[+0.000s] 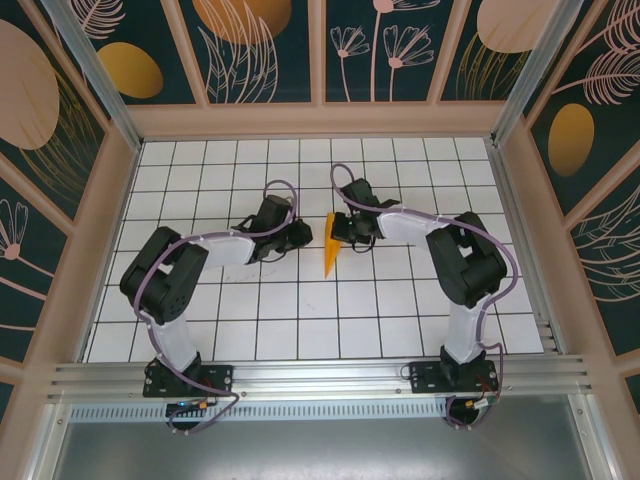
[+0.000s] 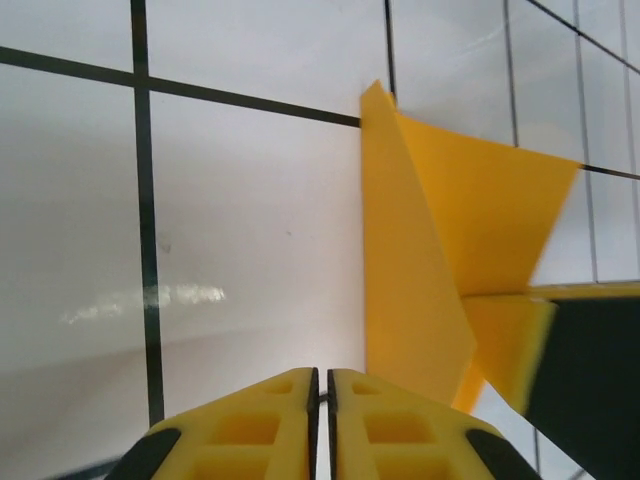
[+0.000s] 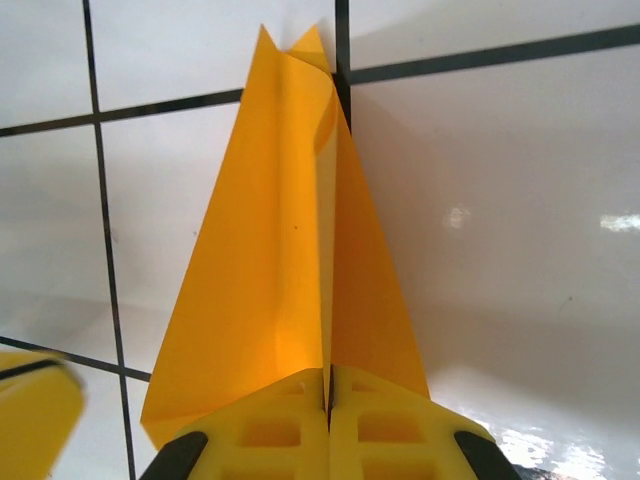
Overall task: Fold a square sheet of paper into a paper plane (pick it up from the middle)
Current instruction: Move a paper plane to the center of the table.
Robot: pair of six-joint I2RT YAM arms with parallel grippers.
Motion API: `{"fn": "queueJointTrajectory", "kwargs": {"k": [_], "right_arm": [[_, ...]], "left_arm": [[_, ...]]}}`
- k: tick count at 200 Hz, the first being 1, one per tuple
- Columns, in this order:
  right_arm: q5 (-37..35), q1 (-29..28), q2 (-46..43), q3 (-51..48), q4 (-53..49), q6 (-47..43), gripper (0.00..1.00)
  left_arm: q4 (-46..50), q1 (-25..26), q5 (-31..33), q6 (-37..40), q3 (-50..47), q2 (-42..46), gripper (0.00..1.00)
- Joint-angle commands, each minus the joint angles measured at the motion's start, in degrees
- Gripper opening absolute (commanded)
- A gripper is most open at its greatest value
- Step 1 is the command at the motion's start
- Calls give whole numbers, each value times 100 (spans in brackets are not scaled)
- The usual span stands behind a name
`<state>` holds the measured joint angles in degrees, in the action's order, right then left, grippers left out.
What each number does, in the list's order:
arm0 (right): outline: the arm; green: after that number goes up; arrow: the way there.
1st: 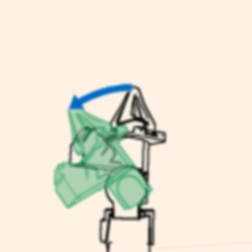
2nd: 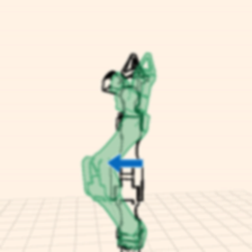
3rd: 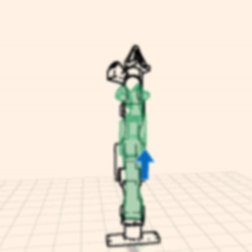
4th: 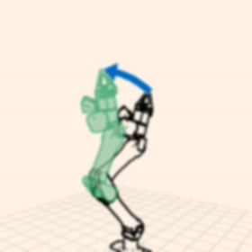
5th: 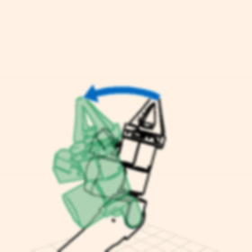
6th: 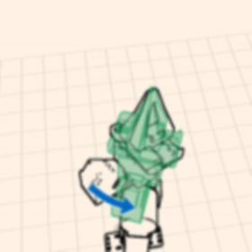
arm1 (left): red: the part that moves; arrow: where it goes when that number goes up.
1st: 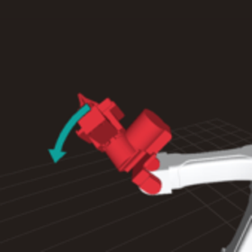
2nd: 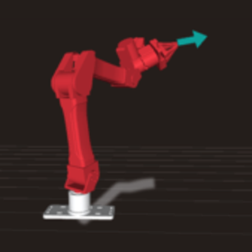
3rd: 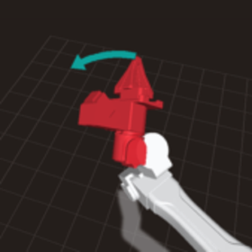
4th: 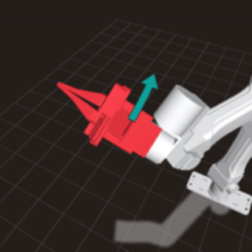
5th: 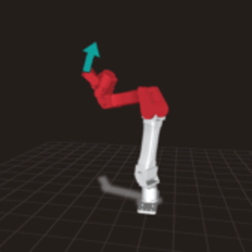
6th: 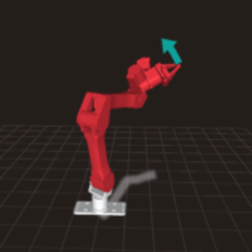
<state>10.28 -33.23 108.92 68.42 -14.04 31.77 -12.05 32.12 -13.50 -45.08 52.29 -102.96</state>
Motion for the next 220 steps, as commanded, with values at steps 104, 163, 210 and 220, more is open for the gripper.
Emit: {"fn": "queueJointTrajectory", "kwargs": {"k": [104,163,210,220], "right_arm": [[192,-94,-47,320,-282,-268,3],[246,-105,-56,373,-345,-329,4],[364,-122,-1,241,-128,-118,10],[409,-122,-3,180,-53,-47,13]], "left_arm": [[-1127,-41,-1621,-292,53,-271,7],[-701,-48,-1360,-270,314,-616,6],[-204,-40,-915,-193,309,-850,3],[-158,-44,-860,-194,308,-898,2]]}}
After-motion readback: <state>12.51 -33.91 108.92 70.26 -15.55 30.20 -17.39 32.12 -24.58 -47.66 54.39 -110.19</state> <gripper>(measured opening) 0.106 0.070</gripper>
